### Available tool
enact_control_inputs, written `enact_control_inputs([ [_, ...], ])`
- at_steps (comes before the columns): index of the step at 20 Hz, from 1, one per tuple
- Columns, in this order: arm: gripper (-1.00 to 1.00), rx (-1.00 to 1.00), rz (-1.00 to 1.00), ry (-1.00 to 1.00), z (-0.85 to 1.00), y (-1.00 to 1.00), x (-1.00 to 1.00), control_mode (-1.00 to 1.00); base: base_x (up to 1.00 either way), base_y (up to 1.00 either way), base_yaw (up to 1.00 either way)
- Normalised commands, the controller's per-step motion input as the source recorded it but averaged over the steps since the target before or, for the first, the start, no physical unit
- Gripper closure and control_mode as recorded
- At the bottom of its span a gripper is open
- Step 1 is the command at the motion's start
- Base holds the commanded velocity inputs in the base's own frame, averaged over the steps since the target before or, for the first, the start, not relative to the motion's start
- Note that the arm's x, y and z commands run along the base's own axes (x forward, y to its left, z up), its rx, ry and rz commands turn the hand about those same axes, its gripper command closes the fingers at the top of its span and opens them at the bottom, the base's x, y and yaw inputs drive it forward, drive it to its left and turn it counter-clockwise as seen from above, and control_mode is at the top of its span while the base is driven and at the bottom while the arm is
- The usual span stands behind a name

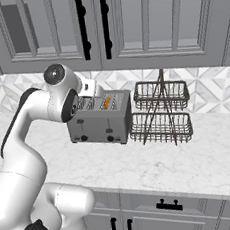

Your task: Start the toaster. Once the lever pops up, take the bread to the plate on the dining counter.

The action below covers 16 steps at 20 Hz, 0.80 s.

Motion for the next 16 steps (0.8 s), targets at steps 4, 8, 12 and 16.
enact_control_inputs([
  [4,-1.00,0.00,0.00,0.00,0.00,0.00,0.00,-1.00,0.00,0.00,0.00],
  [8,-1.00,0.00,0.00,0.00,0.00,0.00,0.00,-1.00,0.00,0.00,0.00],
  [12,-1.00,0.00,0.00,0.00,0.00,0.00,0.00,-1.00,0.00,0.00,0.00],
  [16,-1.00,0.00,0.00,0.00,0.00,0.00,0.00,-1.00,0.00,0.00,0.00],
])
